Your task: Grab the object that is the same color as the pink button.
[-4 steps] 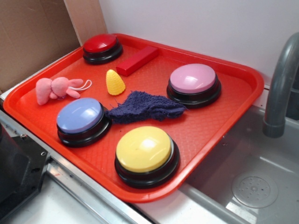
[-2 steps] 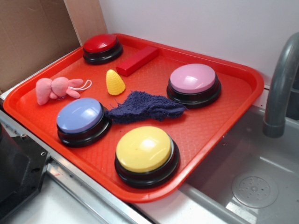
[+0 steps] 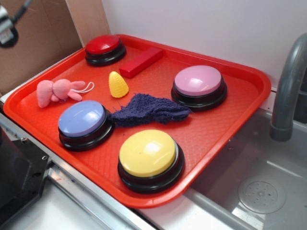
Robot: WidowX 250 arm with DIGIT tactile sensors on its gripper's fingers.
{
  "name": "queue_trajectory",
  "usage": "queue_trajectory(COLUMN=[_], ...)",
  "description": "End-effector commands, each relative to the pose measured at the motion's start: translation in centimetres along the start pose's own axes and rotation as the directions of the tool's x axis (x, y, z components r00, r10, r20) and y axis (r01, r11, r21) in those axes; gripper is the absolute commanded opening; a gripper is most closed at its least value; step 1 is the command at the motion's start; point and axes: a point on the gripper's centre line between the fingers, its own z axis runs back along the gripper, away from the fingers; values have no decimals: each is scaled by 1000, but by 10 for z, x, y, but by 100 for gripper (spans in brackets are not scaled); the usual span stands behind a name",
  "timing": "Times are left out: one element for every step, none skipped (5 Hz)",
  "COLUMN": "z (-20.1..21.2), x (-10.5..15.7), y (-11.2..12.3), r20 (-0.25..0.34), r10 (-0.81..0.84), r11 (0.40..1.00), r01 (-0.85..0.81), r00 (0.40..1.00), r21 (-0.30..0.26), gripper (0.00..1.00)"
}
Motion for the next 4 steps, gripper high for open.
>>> queue_trajectory(z=[-56, -82, -100, -115], x=[11, 28, 35, 39], y=[61, 67, 65, 69], r20=[-37, -42, -59, -88], r10=[-117, -236, -339, -391], r11=[989, 968, 939, 918], r01=[120, 238, 341, 395], r00=[992, 971, 939, 916], r21=[90, 75, 48, 32], gripper=[100, 100, 100, 100])
